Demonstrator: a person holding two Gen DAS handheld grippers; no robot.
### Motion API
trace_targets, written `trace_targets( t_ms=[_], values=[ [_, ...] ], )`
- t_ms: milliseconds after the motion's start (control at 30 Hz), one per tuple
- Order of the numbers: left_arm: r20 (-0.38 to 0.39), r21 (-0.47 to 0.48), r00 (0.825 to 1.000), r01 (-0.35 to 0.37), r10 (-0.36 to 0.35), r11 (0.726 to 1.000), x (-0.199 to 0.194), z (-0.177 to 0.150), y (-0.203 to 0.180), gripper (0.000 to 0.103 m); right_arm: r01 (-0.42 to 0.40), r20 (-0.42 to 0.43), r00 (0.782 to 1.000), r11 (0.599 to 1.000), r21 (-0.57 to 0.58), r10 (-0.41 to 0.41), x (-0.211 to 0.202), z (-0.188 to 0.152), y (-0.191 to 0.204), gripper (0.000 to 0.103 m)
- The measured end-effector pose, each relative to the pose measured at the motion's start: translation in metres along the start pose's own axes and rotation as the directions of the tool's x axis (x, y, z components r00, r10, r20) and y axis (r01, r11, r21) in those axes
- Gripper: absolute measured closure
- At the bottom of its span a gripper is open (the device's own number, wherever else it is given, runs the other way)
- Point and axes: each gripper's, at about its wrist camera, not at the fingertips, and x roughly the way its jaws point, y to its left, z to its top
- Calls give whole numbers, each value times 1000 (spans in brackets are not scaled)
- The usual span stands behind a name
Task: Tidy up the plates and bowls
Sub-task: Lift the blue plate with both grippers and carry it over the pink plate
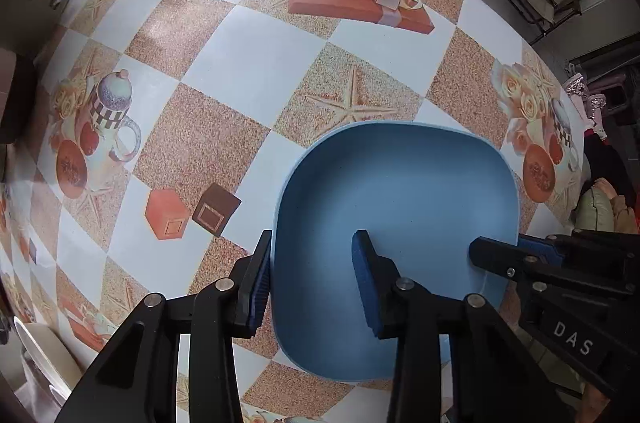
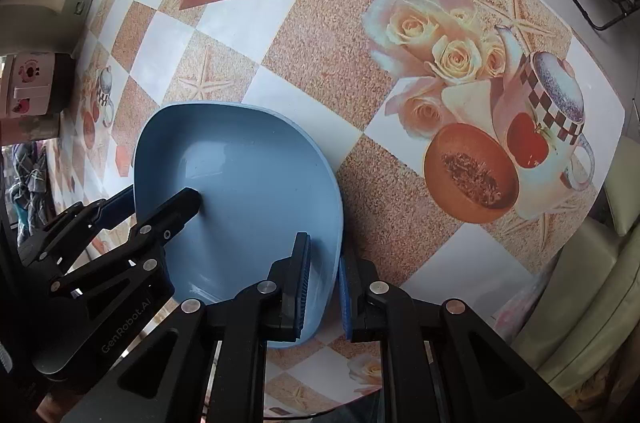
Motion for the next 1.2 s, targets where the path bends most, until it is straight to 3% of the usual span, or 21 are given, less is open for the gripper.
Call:
trace_targets(
  t_ms=[167, 367, 567, 700, 867, 1067, 1200],
  values=[
    [6, -99, 999, 35, -34, 994, -1, -8, 16, 83, 44, 8, 999, 997, -68, -43, -4, -1, 6, 87],
    [21, -117, 1000, 17, -15, 993, -2, -45, 16, 83, 133, 30, 991, 972, -196, -129, -4, -13, 24, 87],
    [19, -197, 999, 38, -35, 980, -3, -97, 25, 83, 173, 27, 984, 931, -321, -173, 4, -39, 44, 87],
    [6, -267, 1000, 19, -19, 964, -3, -144, 32, 83, 201, 31, 977, 878, -434, -209, 15, -67, 69, 87],
    [-30, -380, 999, 15, -29, 925, -2, -210, 39, 83, 182, -6, 975, 807, -561, -224, 32, -98, 102, 87],
    [-75, -476, 997, -14, -25, 879, -3, -290, 43, 81, 178, -13, 964, 676, -715, -267, 51, -148, 144, 87],
    [-90, -559, 995, -21, -35, 829, -5, -332, 49, 81, 160, -27, 959, 617, -770, -282, 62, -177, 169, 86]
  ],
)
